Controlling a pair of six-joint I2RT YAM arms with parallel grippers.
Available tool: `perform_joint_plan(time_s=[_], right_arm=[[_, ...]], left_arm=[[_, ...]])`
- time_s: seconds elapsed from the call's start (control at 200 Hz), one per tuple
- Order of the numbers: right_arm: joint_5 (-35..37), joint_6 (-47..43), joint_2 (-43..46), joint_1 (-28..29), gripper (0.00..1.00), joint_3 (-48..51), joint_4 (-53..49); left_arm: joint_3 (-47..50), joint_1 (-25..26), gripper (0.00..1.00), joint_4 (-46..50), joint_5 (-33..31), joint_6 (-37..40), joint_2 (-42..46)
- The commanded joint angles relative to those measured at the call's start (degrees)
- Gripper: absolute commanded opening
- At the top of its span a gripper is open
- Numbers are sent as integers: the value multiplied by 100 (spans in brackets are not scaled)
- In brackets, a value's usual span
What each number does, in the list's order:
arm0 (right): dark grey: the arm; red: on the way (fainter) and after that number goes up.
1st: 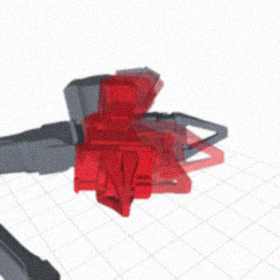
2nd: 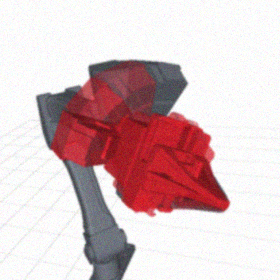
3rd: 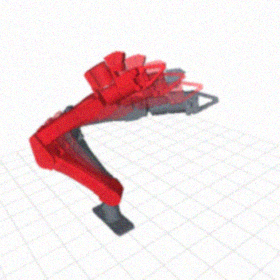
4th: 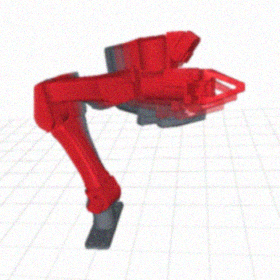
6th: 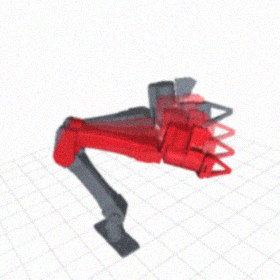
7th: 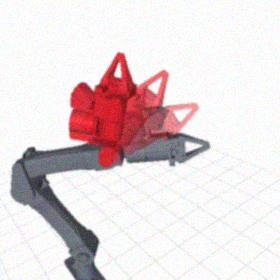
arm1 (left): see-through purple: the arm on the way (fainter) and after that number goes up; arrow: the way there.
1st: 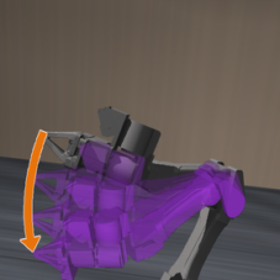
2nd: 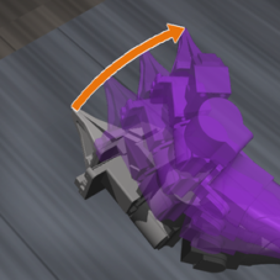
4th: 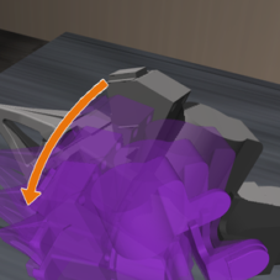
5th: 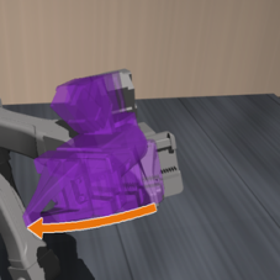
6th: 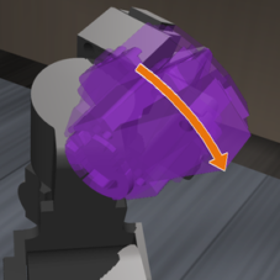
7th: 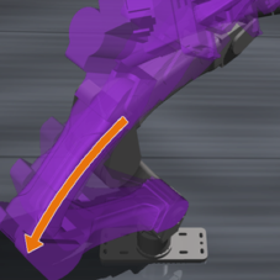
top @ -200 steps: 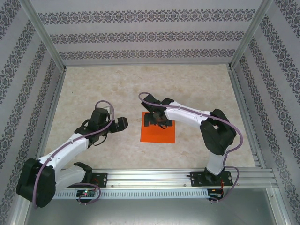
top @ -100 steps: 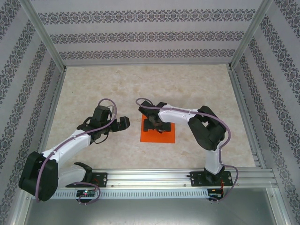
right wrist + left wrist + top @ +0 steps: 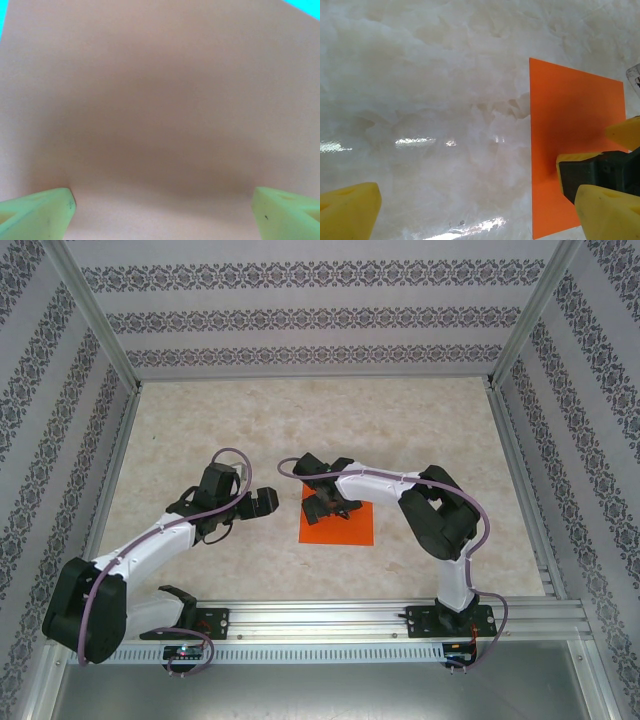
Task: Fold a paper plane with a square sheet of paper (pick it up from the middle)
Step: Fold the square sheet of paper in half at the center of the table.
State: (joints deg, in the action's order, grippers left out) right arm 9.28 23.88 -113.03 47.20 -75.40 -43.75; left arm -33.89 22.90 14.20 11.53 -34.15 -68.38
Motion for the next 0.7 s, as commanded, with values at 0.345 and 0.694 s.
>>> perform_joint_plan(time_s=[0.345, 0.694], right_arm=[[-312, 2101, 851, -126, 95, 224, 87], [-342, 2670, 349, -229, 94, 155, 47]], left_arm=[[-455, -55, 100, -154, 196, 38, -505], [-526, -48, 100, 9, 298, 98, -648]])
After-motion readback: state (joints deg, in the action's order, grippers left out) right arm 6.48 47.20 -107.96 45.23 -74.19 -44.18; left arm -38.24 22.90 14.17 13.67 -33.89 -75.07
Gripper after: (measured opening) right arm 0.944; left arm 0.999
